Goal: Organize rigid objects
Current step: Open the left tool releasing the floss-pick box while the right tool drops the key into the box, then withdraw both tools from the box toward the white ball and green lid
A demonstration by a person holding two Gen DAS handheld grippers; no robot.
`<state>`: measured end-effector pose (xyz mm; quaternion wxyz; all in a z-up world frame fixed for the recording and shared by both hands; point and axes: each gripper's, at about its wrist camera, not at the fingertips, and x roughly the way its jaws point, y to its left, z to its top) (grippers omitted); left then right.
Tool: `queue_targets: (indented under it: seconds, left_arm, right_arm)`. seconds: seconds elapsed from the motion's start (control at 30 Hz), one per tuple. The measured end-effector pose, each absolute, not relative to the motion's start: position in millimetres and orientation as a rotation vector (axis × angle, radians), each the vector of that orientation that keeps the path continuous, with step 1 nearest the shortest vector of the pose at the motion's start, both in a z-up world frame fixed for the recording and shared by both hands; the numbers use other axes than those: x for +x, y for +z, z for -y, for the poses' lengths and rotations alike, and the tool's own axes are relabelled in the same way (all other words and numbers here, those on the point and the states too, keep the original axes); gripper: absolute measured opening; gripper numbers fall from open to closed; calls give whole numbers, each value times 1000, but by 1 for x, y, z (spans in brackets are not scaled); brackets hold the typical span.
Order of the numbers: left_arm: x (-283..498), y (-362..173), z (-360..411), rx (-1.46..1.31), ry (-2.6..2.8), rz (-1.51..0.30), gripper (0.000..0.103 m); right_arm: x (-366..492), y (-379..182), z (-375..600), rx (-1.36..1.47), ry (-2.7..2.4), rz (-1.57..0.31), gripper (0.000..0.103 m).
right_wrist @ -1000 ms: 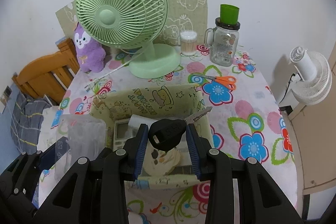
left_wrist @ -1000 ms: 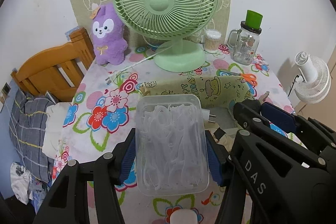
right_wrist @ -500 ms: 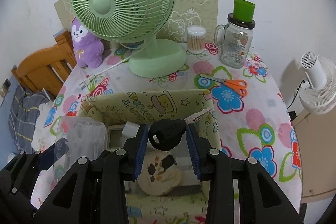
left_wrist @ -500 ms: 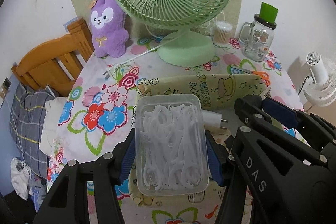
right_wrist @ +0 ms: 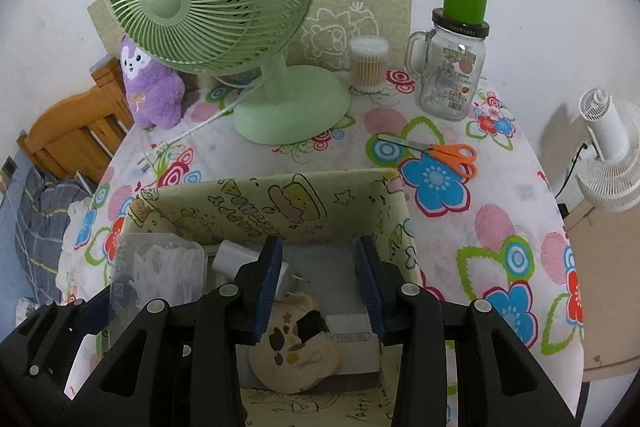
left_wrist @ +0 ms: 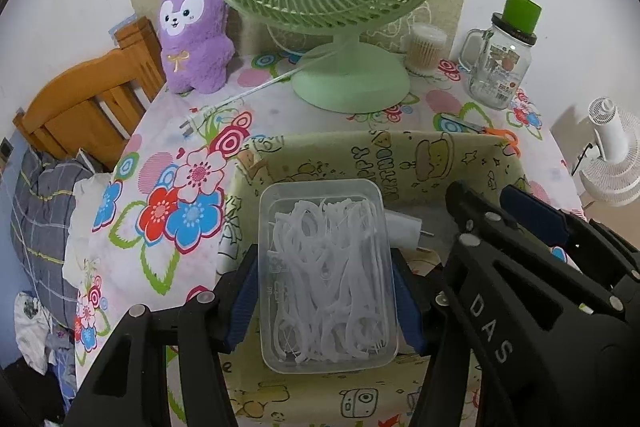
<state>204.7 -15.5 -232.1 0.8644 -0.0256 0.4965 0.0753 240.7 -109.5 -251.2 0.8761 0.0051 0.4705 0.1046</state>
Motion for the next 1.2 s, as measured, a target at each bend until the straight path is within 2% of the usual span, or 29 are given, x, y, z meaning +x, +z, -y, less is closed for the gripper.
queue_targets:
  seconds: [0.07, 0.2, 0.27, 0.3, 0.4, 0.6, 0.67, 1.0, 1.2]
  left_arm:
    - [204, -232, 19, -53, 145, -1036, 63]
    - [204, -231, 22, -75, 111, -1037, 63]
    - [204, -231, 22, -80, 106, -1032, 69]
    - [204, -231, 22, -83, 105, -1031, 75]
    - [203, -230, 20, -86, 107, -1030, 81]
    - [196, -227, 19, -77, 105, -1028, 90]
    - [193, -226, 18, -72, 102, -1028, 91]
    - [174, -209, 21, -37, 75, -994, 97]
    - [160, -196, 21, -34, 62, -972, 98]
  right_arm:
    - [239, -249, 113, 3, 201, -975, 60]
    - [237, -247, 119, 11, 216, -972, 60]
    - [237, -246, 119, 11, 216, -978, 60]
    - [237, -245, 119, 13, 215, -976, 60]
    - [233, -244, 119, 19, 206, -977, 60]
    - [224, -241, 118, 21, 199, -980, 70]
    - [218, -237, 118, 13, 186, -968, 77]
    - [197, -222, 121, 45, 164, -957, 85]
    - [182, -208, 120, 40, 142, -930, 90]
